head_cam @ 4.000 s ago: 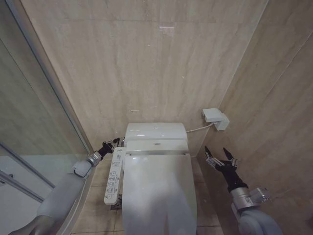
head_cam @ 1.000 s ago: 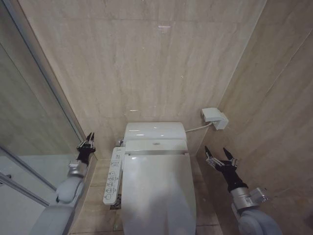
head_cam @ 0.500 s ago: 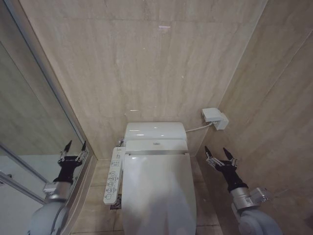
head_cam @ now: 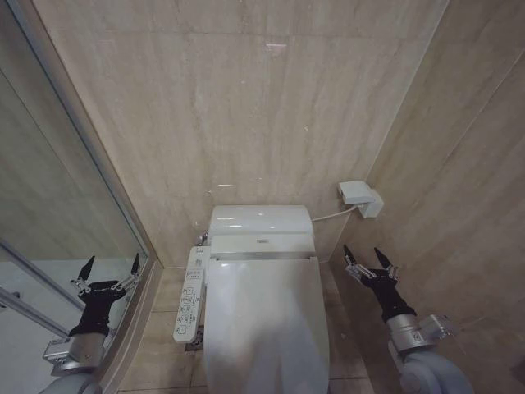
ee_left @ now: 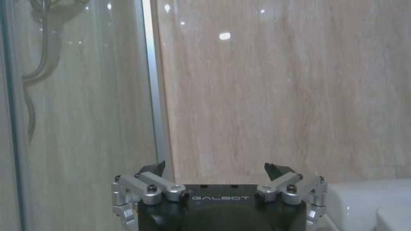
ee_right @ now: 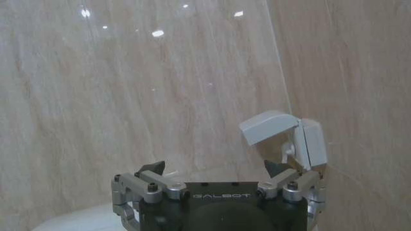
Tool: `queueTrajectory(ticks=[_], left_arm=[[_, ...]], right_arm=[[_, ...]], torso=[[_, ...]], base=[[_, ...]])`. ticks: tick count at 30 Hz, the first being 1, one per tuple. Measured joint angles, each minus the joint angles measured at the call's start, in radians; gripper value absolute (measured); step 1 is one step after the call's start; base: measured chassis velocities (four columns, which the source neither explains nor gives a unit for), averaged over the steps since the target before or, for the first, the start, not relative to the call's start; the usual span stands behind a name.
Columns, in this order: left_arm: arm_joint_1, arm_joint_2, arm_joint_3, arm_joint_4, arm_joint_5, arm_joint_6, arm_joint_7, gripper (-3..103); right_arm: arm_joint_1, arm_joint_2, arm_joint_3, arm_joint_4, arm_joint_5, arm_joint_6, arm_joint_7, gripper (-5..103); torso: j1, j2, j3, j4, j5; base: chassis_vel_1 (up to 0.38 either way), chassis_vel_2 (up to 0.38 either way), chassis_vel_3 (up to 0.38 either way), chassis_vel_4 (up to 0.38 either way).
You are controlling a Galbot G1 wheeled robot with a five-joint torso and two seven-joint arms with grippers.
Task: Open the toilet lid, clean the toilet bowl with a toilet brush, close the toilet lid, and flush.
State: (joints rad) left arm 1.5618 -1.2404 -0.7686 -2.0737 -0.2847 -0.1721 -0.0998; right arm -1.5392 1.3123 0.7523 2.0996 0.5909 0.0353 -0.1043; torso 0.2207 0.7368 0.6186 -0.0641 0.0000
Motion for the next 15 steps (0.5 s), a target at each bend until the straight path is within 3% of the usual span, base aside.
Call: queueTrajectory(ticks=[7,15], left_arm=[[0.014,-0.011,0.011,-0.015,-0.002,-0.051,0.048,100],[0.016,-0.016,0.005,-0.03,0.006,-0.062,0.083,100]], right_arm=[[0.0,0.0,0.0,0.0,0.0,0.0,0.0,100],[0.0,0.0,0.0,0.0,0.0,0.0,0.0,100]], torso=[[0.0,0.0,0.0,0.0001,0.0],[0.0,0.0,0.0,0.0002,0.0]], base=[[0.0,0.0,0.0,0.0],[0.0,0.0,0.0,0.0]])
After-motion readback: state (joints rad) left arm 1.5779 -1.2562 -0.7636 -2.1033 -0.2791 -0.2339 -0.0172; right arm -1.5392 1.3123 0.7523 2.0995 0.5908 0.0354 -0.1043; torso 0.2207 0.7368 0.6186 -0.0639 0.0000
